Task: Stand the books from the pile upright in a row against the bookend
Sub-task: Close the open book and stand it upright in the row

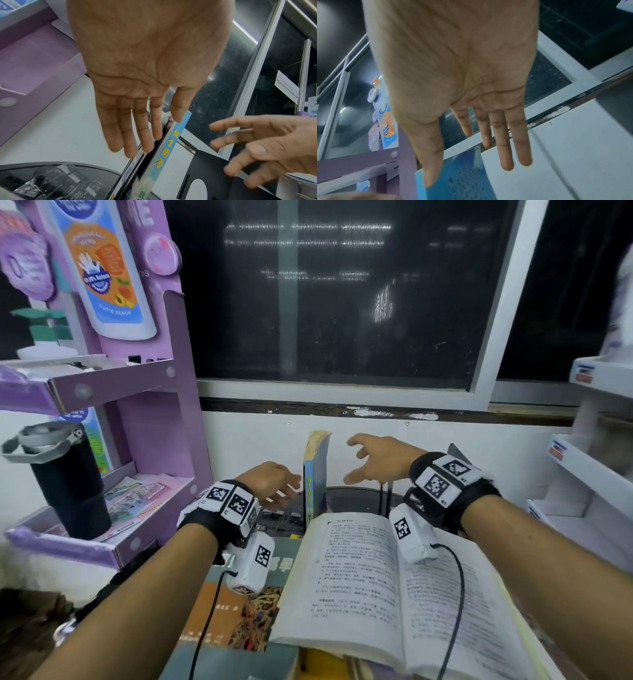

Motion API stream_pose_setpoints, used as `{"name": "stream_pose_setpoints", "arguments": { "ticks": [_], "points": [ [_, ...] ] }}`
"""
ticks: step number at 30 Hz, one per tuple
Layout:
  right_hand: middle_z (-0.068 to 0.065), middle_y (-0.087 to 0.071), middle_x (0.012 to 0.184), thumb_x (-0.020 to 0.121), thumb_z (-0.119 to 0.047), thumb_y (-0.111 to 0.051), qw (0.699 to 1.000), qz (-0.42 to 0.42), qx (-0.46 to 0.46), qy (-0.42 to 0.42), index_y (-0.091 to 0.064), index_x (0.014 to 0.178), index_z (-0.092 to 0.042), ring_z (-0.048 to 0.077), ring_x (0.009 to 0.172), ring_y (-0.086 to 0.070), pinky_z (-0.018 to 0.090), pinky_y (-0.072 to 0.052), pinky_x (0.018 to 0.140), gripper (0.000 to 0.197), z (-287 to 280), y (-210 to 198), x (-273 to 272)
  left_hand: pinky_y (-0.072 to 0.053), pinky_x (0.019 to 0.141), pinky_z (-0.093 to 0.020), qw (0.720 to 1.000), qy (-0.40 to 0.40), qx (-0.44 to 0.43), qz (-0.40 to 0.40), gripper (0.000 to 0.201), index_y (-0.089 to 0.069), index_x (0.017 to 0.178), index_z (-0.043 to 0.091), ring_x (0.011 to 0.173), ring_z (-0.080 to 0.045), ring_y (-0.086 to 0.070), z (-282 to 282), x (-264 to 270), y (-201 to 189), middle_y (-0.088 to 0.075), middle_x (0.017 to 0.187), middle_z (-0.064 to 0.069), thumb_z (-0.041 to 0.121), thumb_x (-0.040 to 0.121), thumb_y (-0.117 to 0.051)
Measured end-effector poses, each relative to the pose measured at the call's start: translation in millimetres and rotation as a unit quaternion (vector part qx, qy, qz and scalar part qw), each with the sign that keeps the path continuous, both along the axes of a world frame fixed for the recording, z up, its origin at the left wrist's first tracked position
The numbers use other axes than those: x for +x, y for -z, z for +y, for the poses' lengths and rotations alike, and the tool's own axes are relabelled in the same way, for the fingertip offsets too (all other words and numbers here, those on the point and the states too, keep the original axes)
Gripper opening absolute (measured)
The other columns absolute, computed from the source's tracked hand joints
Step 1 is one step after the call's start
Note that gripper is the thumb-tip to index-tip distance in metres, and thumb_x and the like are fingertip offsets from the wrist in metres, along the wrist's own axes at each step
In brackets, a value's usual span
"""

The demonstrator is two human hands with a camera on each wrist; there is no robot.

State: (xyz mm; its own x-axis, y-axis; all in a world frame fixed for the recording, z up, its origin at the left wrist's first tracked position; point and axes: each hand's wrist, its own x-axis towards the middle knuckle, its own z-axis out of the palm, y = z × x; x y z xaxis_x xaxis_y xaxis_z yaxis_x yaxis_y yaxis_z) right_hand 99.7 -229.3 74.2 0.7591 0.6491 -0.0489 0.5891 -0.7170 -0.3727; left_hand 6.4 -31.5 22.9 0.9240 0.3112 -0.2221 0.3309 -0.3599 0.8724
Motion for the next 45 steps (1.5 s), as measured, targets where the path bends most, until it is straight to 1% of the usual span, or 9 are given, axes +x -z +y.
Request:
{"name": "stream_pose_setpoints", "arguments": {
  "ticks": [4,9,13,16,21,26,32,39,45],
  "points": [
    [-0.001,-0.048,0.142,0.081,-0.049,-0.071,0.998,0.039,-0.051,0.014,-0.028,0.147,-0.03,0.022,0.118,-0.053,0.039,-0.051,0.096,0.081,-40,4,1,-0.048,0.078,-0.037,0.996,0.047,0.03,0.065,0.025,-0.064,0.096,0.006,0.069,-0.021,-0.054,-14,-12,-1,-0.065,0.09,-0.009,0.03,0.095,-0.056],
    [-0.002,-0.045,0.143,0.084,-0.054,-0.065,0.992,0.069,-0.102,0.038,-0.041,0.141,-0.028,0.02,0.126,-0.046,0.033,-0.044,0.101,0.067,-80,11,0,-0.037,0.065,-0.024,0.991,0.07,0.09,0.07,0.022,-0.053,0.085,0.013,0.063,-0.014,-0.041,-40,-16,-3,-0.047,0.081,-0.004,0.031,0.097,-0.049],
    [-0.004,-0.042,0.146,0.087,-0.056,-0.06,0.985,0.087,-0.141,0.049,-0.041,0.142,-0.026,0.018,0.13,-0.042,0.027,-0.039,0.099,0.065,-103,20,-3,-0.04,0.068,-0.019,0.986,0.08,0.129,0.075,0.038,-0.051,0.13,0.011,0.09,-0.017,-0.049,-65,-20,-6,-0.05,0.097,-0.003,0.033,0.099,-0.048],
    [-0.003,-0.04,0.148,0.089,-0.057,-0.057,0.981,0.092,-0.161,0.055,-0.039,0.144,-0.024,0.017,0.133,-0.039,0.029,-0.035,0.106,0.066,-116,27,-4,-0.038,0.082,-0.022,0.973,0.122,0.167,0.101,0.038,-0.046,0.135,0.012,0.115,-0.024,-0.047,-77,-19,-7,-0.048,0.125,-0.009,0.03,0.101,-0.042],
    [-0.004,-0.046,0.14,0.088,-0.058,-0.057,0.98,0.107,-0.16,0.056,-0.041,0.142,-0.021,0.012,0.119,-0.045,0.027,-0.035,0.107,0.067,-131,42,-5,-0.033,0.057,-0.016,0.955,0.137,0.224,0.136,0.028,-0.048,0.117,0.009,0.07,-0.011,-0.041,-88,-12,-1,-0.046,0.095,-0.004,0.031,0.102,-0.039],
    [-0.007,-0.054,0.131,0.084,-0.057,-0.062,0.978,0.129,-0.152,0.055,-0.051,0.131,-0.023,0.013,0.12,-0.052,0.031,-0.04,0.106,0.059,-138,53,-5,-0.038,0.096,-0.03,0.943,0.163,0.254,0.141,0.051,-0.037,0.141,-0.003,0.135,-0.032,-0.038,-93,-10,2,-0.039,0.147,-0.019,0.031,0.103,-0.037],
    [-0.007,-0.057,0.126,0.079,-0.059,-0.067,0.98,0.119,-0.146,0.058,-0.055,0.125,-0.023,0.013,0.115,-0.053,0.033,-0.042,0.105,0.06,-137,55,-1,-0.033,0.083,-0.015,0.948,0.17,0.235,0.131,0.044,-0.039,0.14,0.008,0.112,-0.012,-0.044,-92,-7,4,-0.046,0.141,-0.007,0.026,0.1,-0.046],
    [-0.007,-0.06,0.117,0.073,-0.057,-0.074,0.988,0.105,-0.098,0.054,-0.06,0.113,-0.023,0.013,0.11,-0.056,0.033,-0.045,0.102,0.055,-136,55,4,-0.045,0.094,-0.031,0.944,0.104,0.286,0.128,0.064,-0.046,0.137,0.015,0.121,-0.024,-0.046,-77,-7,5,-0.042,0.138,-0.01,0.047,0.085,-0.065],
    [-0.006,-0.061,0.111,0.066,-0.051,-0.083,0.993,0.097,-0.028,0.056,-0.059,0.108,-0.023,0.015,0.104,-0.06,0.034,-0.052,0.092,0.056,-137,50,3,-0.048,0.097,-0.038,0.964,0.066,0.247,0.071,0.045,-0.051,0.111,0.016,0.113,-0.027,-0.056,-70,-8,0,-0.057,0.122,-0.008,0.028,0.077,-0.078]
  ]
}}
